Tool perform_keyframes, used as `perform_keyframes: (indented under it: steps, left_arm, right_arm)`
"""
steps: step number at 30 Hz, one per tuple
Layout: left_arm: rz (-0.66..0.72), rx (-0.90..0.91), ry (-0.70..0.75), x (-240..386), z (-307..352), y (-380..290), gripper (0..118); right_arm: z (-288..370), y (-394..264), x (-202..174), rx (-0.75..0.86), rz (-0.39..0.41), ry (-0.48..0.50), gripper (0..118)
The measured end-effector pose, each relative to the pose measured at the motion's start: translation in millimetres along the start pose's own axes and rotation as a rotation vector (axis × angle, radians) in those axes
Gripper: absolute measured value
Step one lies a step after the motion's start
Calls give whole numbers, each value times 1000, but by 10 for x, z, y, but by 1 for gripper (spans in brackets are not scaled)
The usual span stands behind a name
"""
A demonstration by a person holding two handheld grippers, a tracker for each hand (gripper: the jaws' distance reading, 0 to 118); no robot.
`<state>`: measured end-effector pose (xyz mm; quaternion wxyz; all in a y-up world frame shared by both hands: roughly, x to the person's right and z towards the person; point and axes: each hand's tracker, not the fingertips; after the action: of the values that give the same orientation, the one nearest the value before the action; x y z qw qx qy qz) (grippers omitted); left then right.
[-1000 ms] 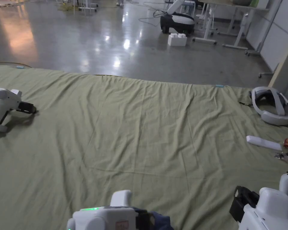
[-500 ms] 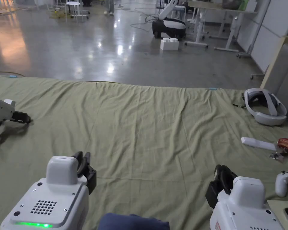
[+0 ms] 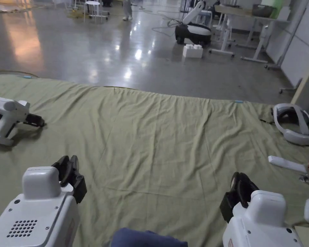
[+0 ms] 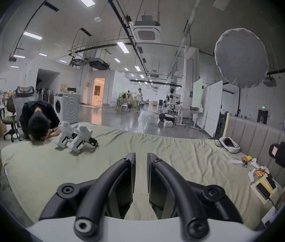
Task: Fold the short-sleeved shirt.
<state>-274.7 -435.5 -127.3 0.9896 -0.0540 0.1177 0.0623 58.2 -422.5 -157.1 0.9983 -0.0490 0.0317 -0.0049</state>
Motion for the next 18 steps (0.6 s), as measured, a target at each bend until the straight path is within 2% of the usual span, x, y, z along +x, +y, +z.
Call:
perform_keyframes:
  steps: [3, 12, 16, 18]
  left_arm:
    - [-9, -18, 9, -114, 31, -61, 18]
    - [-25, -121, -14, -434, 170, -271, 18]
    - [-13, -213, -45, -536, 212, -432, 18]
    - [-14, -253, -57, -557, 229, -520, 18]
  right_arm:
    - [0, -182, -61, -101, -19, 32, 10]
    - [-71, -1136, -491, -462, -1, 174, 10]
    - [-145, -1524, -612, -546, 52, 175, 10]
    - [-168, -1665, -630, -567, 81, 138, 10]
